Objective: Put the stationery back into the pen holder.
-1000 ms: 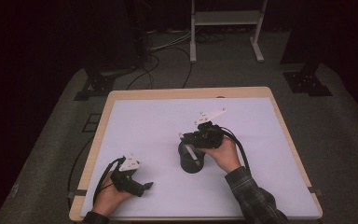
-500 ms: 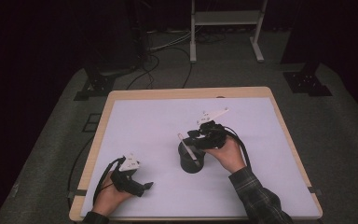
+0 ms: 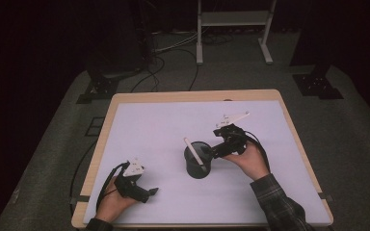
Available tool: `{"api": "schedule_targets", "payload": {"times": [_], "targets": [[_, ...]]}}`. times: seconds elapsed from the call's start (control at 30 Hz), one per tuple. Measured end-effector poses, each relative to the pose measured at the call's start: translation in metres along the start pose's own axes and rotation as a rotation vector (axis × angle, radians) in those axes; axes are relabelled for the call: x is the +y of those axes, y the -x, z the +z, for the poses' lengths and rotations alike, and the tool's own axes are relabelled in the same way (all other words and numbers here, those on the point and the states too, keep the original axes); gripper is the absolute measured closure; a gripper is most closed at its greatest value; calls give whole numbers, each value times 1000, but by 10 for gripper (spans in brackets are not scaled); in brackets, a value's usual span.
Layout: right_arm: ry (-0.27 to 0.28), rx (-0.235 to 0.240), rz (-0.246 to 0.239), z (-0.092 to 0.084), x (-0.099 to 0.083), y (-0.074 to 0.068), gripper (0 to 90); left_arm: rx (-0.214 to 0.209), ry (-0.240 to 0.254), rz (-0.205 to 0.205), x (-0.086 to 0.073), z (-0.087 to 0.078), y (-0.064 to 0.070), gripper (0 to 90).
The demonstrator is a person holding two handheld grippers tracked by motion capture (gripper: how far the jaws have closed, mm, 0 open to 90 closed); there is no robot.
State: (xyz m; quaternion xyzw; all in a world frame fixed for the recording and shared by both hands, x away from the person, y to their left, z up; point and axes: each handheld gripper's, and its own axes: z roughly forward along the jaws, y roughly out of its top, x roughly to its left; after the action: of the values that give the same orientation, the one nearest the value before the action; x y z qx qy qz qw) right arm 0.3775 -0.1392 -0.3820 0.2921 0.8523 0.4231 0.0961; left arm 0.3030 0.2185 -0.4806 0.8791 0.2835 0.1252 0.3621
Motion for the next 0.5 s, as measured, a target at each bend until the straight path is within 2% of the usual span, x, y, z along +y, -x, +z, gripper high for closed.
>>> {"api": "schedule_targets", "payload": {"times": [0.2, 0.27, 0.3, 0.5], "targets": [[2, -60, 22, -15, -20, 6, 73, 0, 4, -4, 0, 0, 0, 0], [5, -62, 25, -17, -24, 8, 69, 0, 4, -4, 0, 0, 0, 0], [6, -67, 43, -23, -32, 10, 33, -1, 8, -10, 0, 0, 1, 0], [-1, -95, 51, -35, -48, 14, 24, 1, 7, -8, 0, 0, 1, 0]]}}
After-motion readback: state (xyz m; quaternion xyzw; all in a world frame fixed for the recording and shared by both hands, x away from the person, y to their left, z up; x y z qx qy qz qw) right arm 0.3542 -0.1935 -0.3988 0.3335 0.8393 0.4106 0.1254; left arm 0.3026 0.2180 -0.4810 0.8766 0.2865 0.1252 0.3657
